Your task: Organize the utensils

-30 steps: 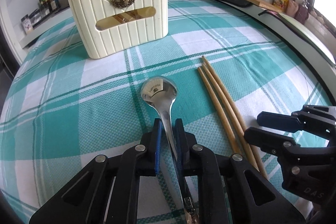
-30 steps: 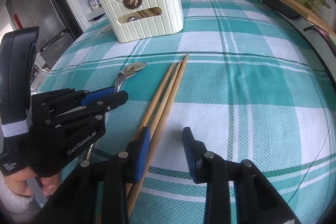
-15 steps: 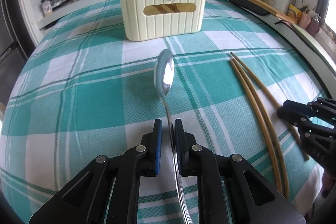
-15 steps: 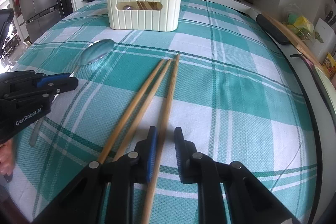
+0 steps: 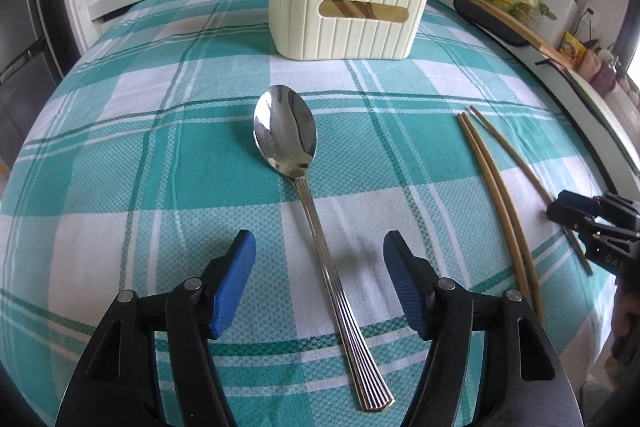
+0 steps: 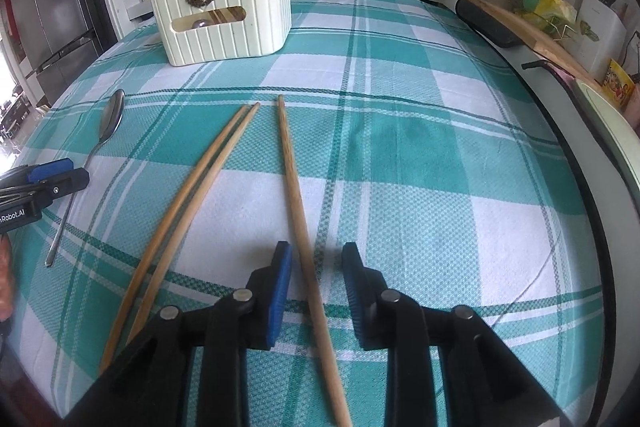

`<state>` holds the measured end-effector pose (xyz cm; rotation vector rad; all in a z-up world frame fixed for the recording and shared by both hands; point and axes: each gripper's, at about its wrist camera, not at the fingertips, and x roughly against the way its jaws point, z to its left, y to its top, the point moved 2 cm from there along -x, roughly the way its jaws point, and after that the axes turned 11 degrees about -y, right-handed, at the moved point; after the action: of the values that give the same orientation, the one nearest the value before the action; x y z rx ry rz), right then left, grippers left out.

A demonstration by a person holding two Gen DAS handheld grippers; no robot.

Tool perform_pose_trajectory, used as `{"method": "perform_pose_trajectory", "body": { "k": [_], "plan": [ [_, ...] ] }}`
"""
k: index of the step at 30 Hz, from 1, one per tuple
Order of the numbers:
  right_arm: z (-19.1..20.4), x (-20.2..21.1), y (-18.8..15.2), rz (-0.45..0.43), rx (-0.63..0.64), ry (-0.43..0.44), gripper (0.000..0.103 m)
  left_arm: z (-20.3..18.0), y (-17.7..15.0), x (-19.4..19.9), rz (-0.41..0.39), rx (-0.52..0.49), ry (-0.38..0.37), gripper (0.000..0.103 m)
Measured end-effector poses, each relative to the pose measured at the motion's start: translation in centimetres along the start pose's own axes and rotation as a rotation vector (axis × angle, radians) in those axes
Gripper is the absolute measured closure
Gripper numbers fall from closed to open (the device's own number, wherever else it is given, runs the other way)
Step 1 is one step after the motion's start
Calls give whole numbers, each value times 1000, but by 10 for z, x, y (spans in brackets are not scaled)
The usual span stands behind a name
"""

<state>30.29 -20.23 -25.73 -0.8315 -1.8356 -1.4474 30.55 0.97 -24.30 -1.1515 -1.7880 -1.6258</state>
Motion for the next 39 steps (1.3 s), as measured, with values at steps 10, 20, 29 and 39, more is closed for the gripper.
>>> {"method": "perform_pose_trajectory", "body": {
  "k": [10,20,29,39],
  "plan": [
    [-15,-10,14,82,47,33,70,38,-5,14,35,-5,72,33],
    [-2,-21,36,150,177,71,69,29,30,-19,113,-105,34,15],
    [18,-57,94,118,171,93,96,26,79,-50,80,-51,47,61],
    [-5,26,111,-100,4,178,96,25,74,28,-74,-46,-88,61]
  ]
}}
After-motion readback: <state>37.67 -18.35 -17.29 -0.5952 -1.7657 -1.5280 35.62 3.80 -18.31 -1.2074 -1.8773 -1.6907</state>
